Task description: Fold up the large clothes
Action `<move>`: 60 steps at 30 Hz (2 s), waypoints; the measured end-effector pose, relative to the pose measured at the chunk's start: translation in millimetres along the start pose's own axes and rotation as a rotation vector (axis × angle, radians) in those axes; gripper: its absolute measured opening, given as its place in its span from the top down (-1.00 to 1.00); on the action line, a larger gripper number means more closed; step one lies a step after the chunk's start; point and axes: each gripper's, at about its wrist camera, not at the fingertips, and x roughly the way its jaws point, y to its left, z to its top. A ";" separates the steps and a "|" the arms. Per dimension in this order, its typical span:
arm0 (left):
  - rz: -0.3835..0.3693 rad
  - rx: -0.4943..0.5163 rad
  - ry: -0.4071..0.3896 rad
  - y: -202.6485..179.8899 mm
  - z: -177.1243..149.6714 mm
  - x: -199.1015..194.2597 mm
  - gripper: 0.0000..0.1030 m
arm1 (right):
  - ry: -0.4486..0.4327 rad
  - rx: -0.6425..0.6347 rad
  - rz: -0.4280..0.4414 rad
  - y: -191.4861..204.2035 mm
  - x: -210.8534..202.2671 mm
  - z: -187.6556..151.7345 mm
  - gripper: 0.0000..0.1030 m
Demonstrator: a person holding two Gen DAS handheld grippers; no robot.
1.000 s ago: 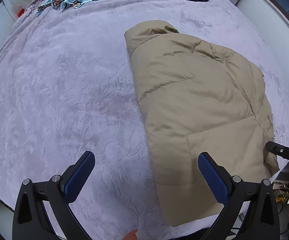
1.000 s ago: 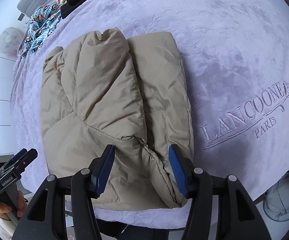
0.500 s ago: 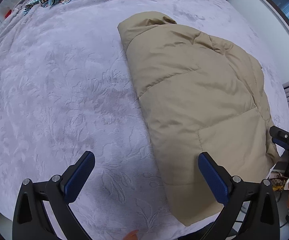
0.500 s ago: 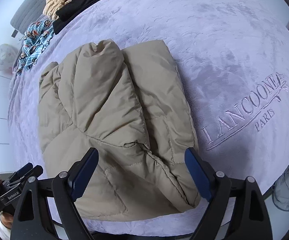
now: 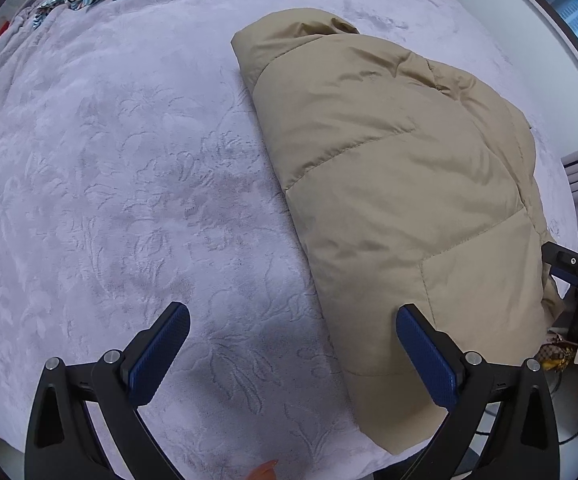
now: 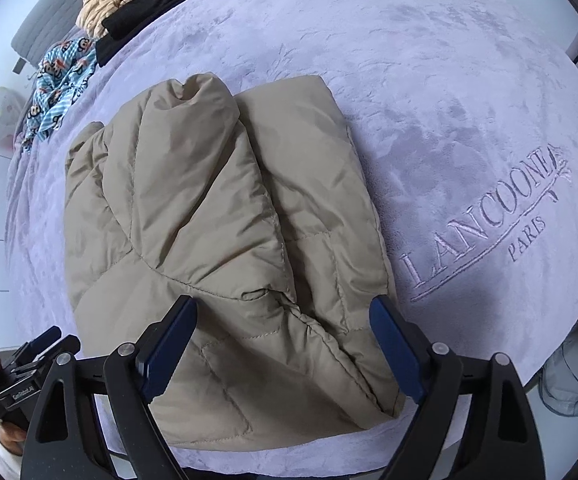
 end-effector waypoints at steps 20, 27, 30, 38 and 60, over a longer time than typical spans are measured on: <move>-0.437 -0.156 0.100 -0.6 39.5 47.5 -1.00 | 0.192 -0.216 0.282 -30.6 36.4 69.3 -0.75; -0.543 -0.193 0.127 8.7 49.5 75.0 -1.00 | 0.290 -0.306 0.295 -24.7 70.8 81.2 -0.78; -0.582 -0.214 0.128 12.7 54.0 82.8 -1.00 | 0.310 -0.278 0.388 -24.9 79.7 87.6 -0.88; -0.565 -0.200 0.120 5.8 57.8 95.8 -1.00 | 0.387 -0.275 0.473 -12.8 115.5 91.4 -1.00; -0.465 -0.169 -0.094 -39.7 63.7 6.4 -0.44 | 0.342 -0.194 0.652 20.5 65.7 91.8 -0.03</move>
